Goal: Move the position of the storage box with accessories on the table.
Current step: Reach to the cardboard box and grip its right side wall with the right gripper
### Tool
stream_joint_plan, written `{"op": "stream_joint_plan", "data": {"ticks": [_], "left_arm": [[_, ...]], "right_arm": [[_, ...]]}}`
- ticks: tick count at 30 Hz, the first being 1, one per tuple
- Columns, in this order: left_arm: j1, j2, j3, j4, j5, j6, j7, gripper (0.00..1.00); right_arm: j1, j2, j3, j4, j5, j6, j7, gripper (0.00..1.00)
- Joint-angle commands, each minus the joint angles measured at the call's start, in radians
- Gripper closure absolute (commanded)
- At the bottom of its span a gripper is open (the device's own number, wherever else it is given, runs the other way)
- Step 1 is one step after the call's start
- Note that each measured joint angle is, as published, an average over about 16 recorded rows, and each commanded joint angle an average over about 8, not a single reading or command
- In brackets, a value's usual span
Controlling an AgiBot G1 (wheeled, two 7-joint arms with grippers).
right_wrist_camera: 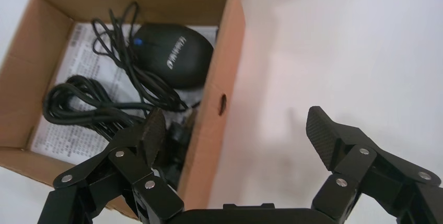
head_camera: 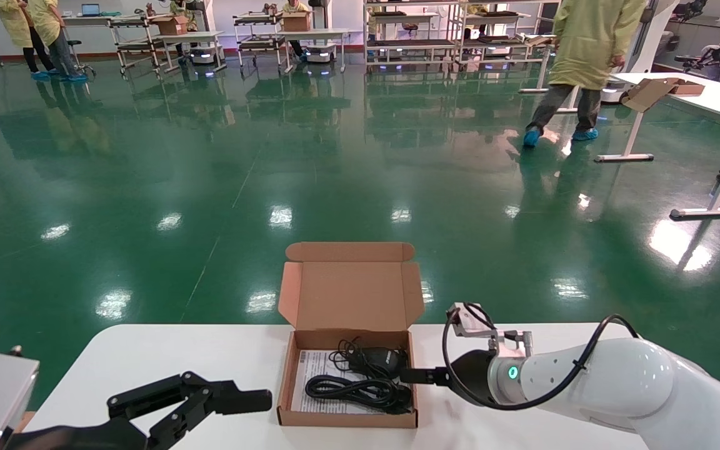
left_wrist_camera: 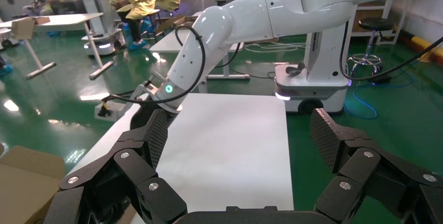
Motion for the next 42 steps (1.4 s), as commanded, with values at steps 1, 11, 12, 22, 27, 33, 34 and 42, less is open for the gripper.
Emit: {"op": "stream_joint_plan", "data": {"ticks": [1, 11, 12, 22, 27, 33, 34, 42], "left_arm": [[0.000, 0.000, 0.000, 0.000, 0.000, 0.000, 0.000, 0.00], [0.000, 0.000, 0.000, 0.000, 0.000, 0.000, 0.000, 0.00], [0.000, 0.000, 0.000, 0.000, 0.000, 0.000, 0.000, 0.00], [0.000, 0.000, 0.000, 0.000, 0.000, 0.000, 0.000, 0.00], [0.000, 0.000, 0.000, 0.000, 0.000, 0.000, 0.000, 0.00], [0.000, 0.000, 0.000, 0.000, 0.000, 0.000, 0.000, 0.00], [0.000, 0.000, 0.000, 0.000, 0.000, 0.000, 0.000, 0.00], [0.000, 0.000, 0.000, 0.000, 0.000, 0.000, 0.000, 0.00]], "right_arm": [[-0.002, 0.001, -0.009, -0.001, 0.002, 0.001, 0.008, 0.00], [-0.009, 0.002, -0.041, -0.001, 0.021, -0.002, 0.022, 0.33], [-0.009, 0.002, -0.043, -0.001, 0.023, -0.002, 0.021, 0.45], [-0.004, 0.004, -0.062, -0.002, 0.047, -0.004, 0.009, 1.00], [0.004, 0.005, -0.069, -0.009, 0.062, -0.011, 0.002, 1.00], [0.009, 0.006, -0.076, -0.018, 0.079, -0.032, -0.006, 1.00], [0.009, 0.006, -0.077, -0.020, 0.082, -0.038, -0.008, 1.00], [0.021, 0.007, -0.086, -0.037, 0.104, -0.093, -0.023, 1.00]]}}
